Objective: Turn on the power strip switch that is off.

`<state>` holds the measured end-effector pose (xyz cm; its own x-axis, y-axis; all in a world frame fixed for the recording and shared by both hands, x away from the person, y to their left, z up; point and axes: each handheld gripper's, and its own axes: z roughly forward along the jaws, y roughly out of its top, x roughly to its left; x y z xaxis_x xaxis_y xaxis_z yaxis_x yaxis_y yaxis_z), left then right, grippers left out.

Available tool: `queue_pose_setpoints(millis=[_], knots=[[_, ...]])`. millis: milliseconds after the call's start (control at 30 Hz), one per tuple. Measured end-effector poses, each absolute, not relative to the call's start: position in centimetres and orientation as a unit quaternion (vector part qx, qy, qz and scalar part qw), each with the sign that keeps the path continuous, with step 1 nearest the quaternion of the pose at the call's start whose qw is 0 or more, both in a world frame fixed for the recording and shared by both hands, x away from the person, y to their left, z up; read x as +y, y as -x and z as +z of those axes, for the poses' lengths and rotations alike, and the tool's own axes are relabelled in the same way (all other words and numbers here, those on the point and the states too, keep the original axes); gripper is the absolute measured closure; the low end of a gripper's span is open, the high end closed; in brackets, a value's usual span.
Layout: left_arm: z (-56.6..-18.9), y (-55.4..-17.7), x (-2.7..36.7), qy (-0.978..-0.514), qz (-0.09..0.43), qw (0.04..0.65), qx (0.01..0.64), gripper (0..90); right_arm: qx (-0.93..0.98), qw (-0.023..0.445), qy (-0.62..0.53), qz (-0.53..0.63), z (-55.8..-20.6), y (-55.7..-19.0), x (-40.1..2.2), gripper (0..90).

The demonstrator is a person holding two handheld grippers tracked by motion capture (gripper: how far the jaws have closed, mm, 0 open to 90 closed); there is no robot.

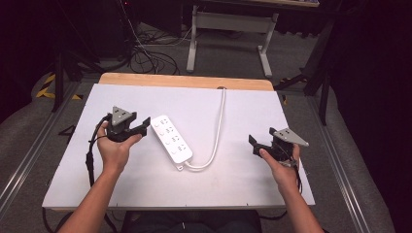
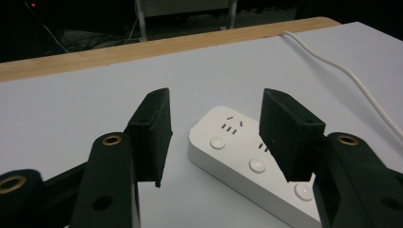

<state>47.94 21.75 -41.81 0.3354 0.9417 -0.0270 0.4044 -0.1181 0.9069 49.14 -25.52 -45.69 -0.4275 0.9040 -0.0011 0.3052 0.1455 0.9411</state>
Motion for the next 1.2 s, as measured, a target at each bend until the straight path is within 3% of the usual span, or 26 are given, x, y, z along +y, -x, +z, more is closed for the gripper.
queue_pose_setpoints(millis=[800,867,933,1200], knots=[[-40.8,-45.9,23.5,-0.627,0.352,0.462,0.519,41.6,0.690,0.309,-0.438,0.485,-45.7,-49.1,-25.6,11.6],[-40.7,-45.9,23.6,-0.617,0.362,0.460,0.526,37.9,0.690,0.310,-0.437,0.486,-45.7,-49.1,-25.6,11.5],[-40.7,-45.9,23.7,-0.611,0.370,0.455,0.531,28.8,0.690,0.311,-0.437,0.486,-45.6,-49.1,-25.6,11.5],[-40.7,-45.7,23.6,-0.596,0.382,0.452,0.542,27.8,0.688,0.310,-0.440,0.487,-45.6,-49.0,-25.6,11.5]])
